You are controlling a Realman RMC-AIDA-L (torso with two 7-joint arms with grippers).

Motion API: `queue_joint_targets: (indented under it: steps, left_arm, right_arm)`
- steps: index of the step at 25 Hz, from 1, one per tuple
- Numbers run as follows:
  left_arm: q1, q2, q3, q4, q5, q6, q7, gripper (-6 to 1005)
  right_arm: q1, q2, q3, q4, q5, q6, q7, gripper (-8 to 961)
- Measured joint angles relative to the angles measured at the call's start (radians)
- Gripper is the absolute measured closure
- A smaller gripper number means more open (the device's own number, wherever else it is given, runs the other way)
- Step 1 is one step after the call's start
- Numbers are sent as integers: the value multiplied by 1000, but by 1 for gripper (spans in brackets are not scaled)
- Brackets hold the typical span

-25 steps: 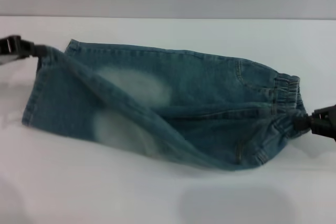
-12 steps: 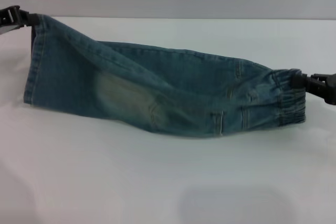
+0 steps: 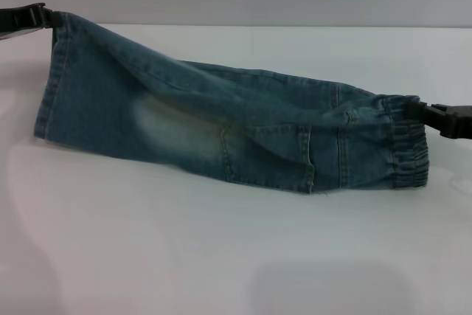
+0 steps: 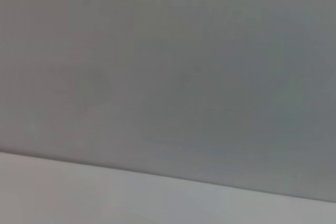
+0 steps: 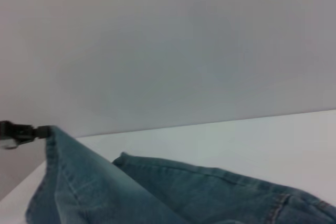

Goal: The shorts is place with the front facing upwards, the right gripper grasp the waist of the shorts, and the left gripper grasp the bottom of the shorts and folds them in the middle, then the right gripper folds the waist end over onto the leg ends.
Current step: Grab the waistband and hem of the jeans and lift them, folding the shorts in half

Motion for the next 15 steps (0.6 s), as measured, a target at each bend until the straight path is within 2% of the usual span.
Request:
queue_joint_targets:
  steps: [8,15]
  left_arm:
    - [-4,-19,51,0,4,-91,4,989]
    - [-4,-40,138,-2,6,-180,8,990]
  right_arm:
    - [16,19,5,13,3,69,-4,944]
    - [23,24,12,46,53,133,-4,943]
